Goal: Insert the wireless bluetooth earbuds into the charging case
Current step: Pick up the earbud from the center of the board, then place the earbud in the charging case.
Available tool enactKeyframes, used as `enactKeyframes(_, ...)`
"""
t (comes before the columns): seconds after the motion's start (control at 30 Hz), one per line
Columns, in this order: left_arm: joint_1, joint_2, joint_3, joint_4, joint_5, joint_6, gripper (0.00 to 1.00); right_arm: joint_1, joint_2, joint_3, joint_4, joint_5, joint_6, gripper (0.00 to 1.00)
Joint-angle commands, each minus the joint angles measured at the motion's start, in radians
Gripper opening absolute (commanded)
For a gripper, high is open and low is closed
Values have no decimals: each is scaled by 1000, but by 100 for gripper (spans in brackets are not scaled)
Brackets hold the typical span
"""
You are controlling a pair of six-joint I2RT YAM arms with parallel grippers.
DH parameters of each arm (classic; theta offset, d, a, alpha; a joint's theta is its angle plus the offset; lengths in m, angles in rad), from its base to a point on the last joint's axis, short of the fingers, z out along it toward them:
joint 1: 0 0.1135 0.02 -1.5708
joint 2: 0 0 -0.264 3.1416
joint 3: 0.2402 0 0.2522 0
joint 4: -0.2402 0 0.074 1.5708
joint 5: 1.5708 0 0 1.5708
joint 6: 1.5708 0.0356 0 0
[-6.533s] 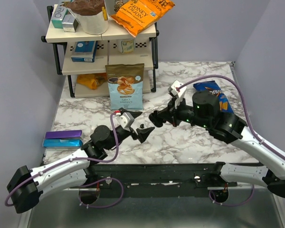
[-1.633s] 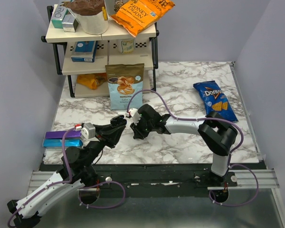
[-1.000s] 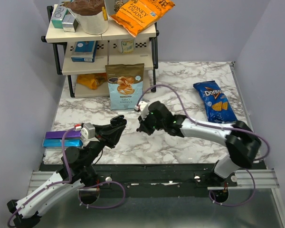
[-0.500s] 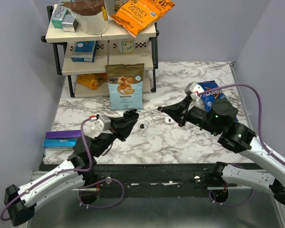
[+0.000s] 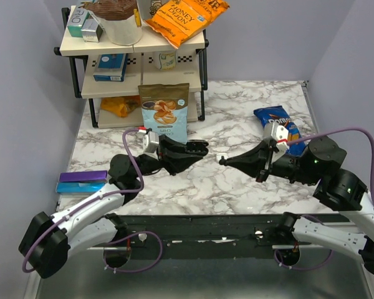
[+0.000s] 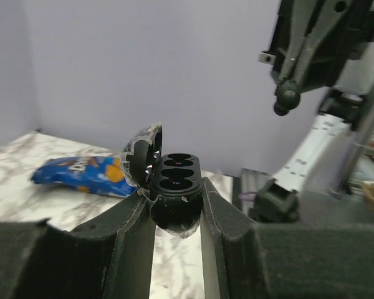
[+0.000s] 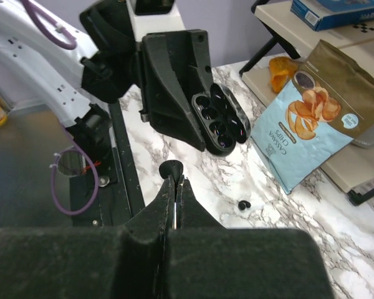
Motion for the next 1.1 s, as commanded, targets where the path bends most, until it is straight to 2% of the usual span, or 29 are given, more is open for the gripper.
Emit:
enactKeyframes(0.0,12,70,71,176,249,-144,0,5,4,41,-59,-82,-21,1)
enactKeyframes(0.33,12,128,114,216,424,-215,0,77,100,101,-104,-76,-96,1)
enactKeyframes(0.5,12,133,112,213,470,-227,0,131,156,138,-153,8,-143,1)
enactKeyframes(0.8,15,96,107,132,473,-177,0,134,154,117,-118,89,-139,1)
enactKeyframes(1.07,15,76,101,104,450,-157,0,134,160,110,-109,71,-131,1)
